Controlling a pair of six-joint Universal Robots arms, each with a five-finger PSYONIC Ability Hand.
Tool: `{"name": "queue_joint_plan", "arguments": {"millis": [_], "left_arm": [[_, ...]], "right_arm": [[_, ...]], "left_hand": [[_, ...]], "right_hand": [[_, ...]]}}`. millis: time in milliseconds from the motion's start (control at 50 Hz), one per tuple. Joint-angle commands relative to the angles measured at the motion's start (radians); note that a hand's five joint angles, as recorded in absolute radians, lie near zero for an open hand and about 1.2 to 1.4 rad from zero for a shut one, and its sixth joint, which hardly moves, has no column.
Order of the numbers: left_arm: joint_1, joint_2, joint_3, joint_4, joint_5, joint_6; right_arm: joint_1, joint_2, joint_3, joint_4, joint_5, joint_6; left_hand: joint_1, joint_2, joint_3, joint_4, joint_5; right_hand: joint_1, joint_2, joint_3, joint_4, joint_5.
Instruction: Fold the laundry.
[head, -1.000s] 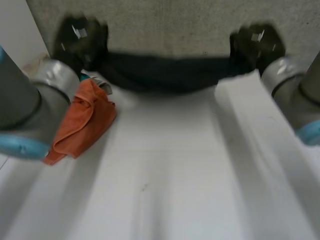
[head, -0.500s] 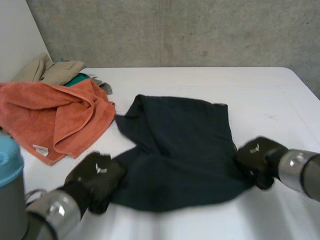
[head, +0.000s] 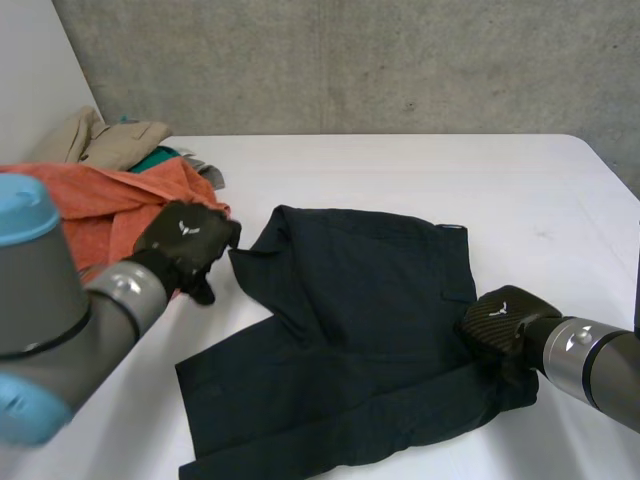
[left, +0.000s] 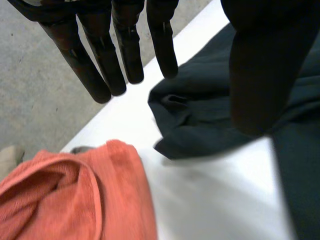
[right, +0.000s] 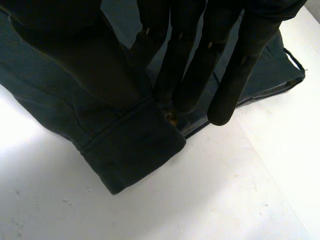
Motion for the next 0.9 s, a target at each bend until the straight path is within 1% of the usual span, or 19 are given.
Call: {"name": "queue_joint_plan", "arguments": {"millis": [20,100,160,260,340,440,460,520,540,580,640,660,680,700,760,820,900], "left_arm": [[0.031,-0.24,0.203,0.009,0.076,0.035],[0.029,-0.347,0.31,0.006,0.124,0.061],[0.026,-0.393,0.361,0.006,0.139,0.071],[0.023,-0.493,0.459,-0.031,0.122,0.119],[0.022,-0.542,0.516,-0.096,0.102,0.171],[0.017,-0.563,0.536,-0.126,0.087,0.194],[0.016,-0.566,0.536,-0.126,0.079,0.197],[0.011,-0.567,0.535,-0.126,0.069,0.2],[0.009,-0.563,0.532,-0.129,0.055,0.197],[0.009,-0.554,0.526,-0.131,0.035,0.197],[0.02,-0.521,0.506,-0.123,-0.031,0.191],[0.028,-0.51,0.501,-0.12,-0.055,0.188],[0.042,-0.492,0.493,-0.111,-0.109,0.174],[0.048,-0.485,0.49,-0.105,-0.141,0.162],[0.065,-0.459,0.477,-0.105,-0.218,0.11],[0.071,-0.439,0.461,-0.114,-0.247,0.061],[0.074,-0.399,0.424,-0.14,-0.243,-0.017]], "right_arm": [[0.004,0.002,0.019,-0.026,0.002,0.006],[0.007,0.011,0.026,-0.038,0.003,0.006],[0.007,0.017,0.03,-0.039,0.005,0.006],[0.005,0.025,0.031,-0.041,0.005,0.006],[0.004,0.025,0.036,-0.046,0.003,0.006],[0.004,0.025,0.037,-0.053,0.003,0.006],[0.004,0.025,0.037,-0.056,0.003,0.006],[0.002,0.027,0.037,-0.056,0.002,0.006],[0.002,0.027,0.037,-0.056,0.002,0.006],[0.0,0.025,0.037,-0.058,0.002,0.006],[0.0,0.027,0.037,-0.056,0.002,0.006],[-0.001,0.025,0.037,-0.056,0.002,0.006],[-0.001,0.025,0.036,-0.058,0.002,0.006],[-0.001,0.025,0.037,-0.056,0.002,0.006],[-0.001,0.025,0.036,-0.056,0.002,0.006],[0.0,0.027,0.037,-0.056,0.003,0.006],[0.0,0.025,0.037,-0.056,0.005,0.006]], "left_hand": [[0.152,0.168,0.166,0.164,0.164],[0.146,0.163,0.161,0.158,0.158],[0.12,0.136,0.134,0.131,0.132],[0.123,0.139,0.137,0.134,0.135],[0.166,0.183,0.181,0.178,0.178],[0.404,0.42,0.418,0.416,0.416],[0.553,0.569,0.567,0.564,0.565],[0.777,0.793,0.791,0.788,0.789],[0.85,0.866,0.864,0.861,0.862],[0.85,0.867,0.865,0.862,0.862],[0.85,0.867,0.865,0.862,0.862],[0.85,0.867,0.865,0.862,0.862],[0.85,0.867,0.865,0.862,0.862],[0.85,0.867,0.865,0.862,0.862],[0.85,0.867,0.865,0.862,0.862],[0.85,0.867,0.865,0.862,0.862],[0.85,0.867,0.865,0.862,0.862]], "right_hand": [[0.278,0.203,0.195,0.2,0.202],[0.278,0.203,0.195,0.2,0.202],[0.278,0.203,0.195,0.2,0.202],[0.278,0.203,0.195,0.2,0.202],[0.278,0.203,0.195,0.2,0.202],[0.278,0.203,0.195,0.2,0.202],[0.278,0.203,0.195,0.2,0.202],[0.278,0.203,0.195,0.2,0.202],[0.278,0.203,0.195,0.2,0.202],[0.278,0.203,0.195,0.2,0.202],[0.278,0.203,0.195,0.2,0.202],[0.278,0.203,0.195,0.2,0.202],[0.278,0.203,0.195,0.2,0.202],[0.278,0.203,0.195,0.2,0.202],[0.278,0.203,0.195,0.2,0.202],[0.278,0.203,0.195,0.2,0.202],[0.278,0.203,0.195,0.2,0.202]]}}
